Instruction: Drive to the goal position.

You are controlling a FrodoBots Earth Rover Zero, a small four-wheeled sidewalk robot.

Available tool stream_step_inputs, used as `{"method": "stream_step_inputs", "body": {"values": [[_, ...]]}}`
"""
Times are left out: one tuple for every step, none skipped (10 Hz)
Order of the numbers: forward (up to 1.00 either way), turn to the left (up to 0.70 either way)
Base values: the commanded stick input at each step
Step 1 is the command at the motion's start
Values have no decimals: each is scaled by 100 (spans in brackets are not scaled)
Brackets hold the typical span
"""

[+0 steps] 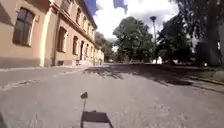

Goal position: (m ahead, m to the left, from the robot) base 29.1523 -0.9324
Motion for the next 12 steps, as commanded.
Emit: {"method": "stream_step_inputs", "body": {"values": [[100, 0], [100, 0], [100, 0], [100, 0], [100, 0], [100, 0], [100, 0], [100, -23], [100, -40], [100, -15], [100, 0], [100, 0]]}}
